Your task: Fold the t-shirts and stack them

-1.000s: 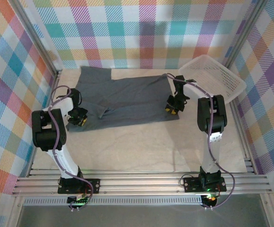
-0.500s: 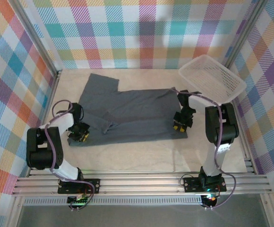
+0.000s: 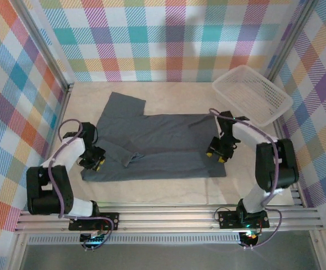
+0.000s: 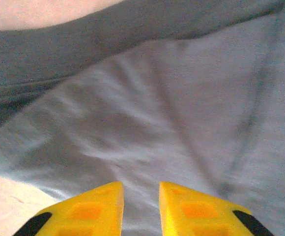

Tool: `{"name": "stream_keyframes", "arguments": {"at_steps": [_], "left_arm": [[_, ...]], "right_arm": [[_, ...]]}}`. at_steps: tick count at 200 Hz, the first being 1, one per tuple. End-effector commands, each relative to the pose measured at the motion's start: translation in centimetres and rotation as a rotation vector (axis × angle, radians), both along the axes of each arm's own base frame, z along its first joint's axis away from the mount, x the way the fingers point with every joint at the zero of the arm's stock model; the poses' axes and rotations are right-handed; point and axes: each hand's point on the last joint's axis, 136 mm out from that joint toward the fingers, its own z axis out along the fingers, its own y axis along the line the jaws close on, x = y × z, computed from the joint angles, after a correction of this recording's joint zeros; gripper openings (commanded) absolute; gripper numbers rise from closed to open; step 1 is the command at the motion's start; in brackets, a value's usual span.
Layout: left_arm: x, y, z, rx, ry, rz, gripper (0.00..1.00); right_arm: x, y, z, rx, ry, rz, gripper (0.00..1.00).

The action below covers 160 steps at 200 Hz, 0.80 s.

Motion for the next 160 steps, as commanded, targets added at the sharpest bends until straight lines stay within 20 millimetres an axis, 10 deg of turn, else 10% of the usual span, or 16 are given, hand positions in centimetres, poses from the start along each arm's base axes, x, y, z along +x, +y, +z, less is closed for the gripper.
{"name": "stream_keyframes", "arguments": {"at_steps": [1, 44, 92, 160], "left_arm": [[0.4, -3.7, 1.6, -0.117, -0.053, 0.071, 0.35], [1.1, -9.0, -0.1, -0.294, -0.087, 0.242, 0.49], [0.9, -11.0, -1.0, -0.341, -0.118, 0.446, 0.73], [2.7, -11.7, -1.7, -0.339, -0.182, 0.564, 0.81]], "right_arm": [[3.0, 4.1, 4.2, 0.217, -0.207, 0.089, 0.53], [4.7, 8.6, 7.4, 0.439, -0.311, 0.182, 0.57], [4.8, 8.8, 7.3, 0.434, -0.304, 0.191, 0.57], [4.4, 8.7, 6.2, 0.435, -0.268, 0.181, 0.58]]}}
